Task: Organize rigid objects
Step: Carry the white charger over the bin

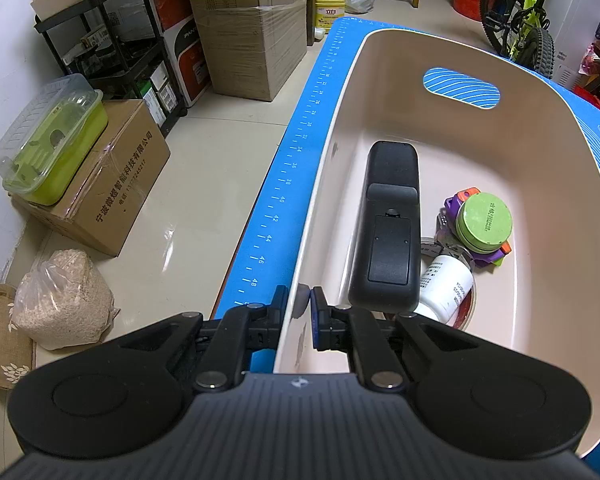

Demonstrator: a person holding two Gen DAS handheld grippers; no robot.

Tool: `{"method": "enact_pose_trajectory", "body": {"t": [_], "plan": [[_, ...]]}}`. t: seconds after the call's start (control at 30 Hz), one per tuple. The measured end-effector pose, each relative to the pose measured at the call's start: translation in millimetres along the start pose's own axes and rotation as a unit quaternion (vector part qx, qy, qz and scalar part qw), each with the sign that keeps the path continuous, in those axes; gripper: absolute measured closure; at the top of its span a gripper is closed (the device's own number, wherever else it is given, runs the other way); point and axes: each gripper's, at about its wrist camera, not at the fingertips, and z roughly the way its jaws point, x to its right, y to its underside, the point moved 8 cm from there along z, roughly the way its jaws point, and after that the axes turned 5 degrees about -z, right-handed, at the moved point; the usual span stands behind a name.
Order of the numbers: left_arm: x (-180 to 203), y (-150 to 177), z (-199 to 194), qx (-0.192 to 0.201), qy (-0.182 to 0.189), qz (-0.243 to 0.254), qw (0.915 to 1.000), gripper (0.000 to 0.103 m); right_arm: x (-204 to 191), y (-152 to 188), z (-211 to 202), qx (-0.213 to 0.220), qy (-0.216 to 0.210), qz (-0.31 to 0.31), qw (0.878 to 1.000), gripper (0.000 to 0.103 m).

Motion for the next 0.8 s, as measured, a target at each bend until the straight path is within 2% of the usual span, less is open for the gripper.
{"method": "enact_pose_trajectory", "body": {"t": [0.2,0.4,0.6,0.8], "plan": [[0,0,0,0.000,0.001,-0.001,1.0000,0.090,0,-5,-28,0.028,0.001,-0.011,1.000,0.050],[-1,0,0,0.000,0.001,-0.001,1.0000,0.090,-11,-33,-80,0.089,-0.019,-0.026,0.996,0.050],[-1,0,0,0.000,0.001,-0.001,1.0000,0.090,-46,-66,-130,0.146,-0.063,-0.052,0.986,0.050],[0,0,0,0.000,0.001,0.000,1.0000,0.090,-102,-84,-149,0.148,-0.111,-0.105,0.977,0.050]]}}
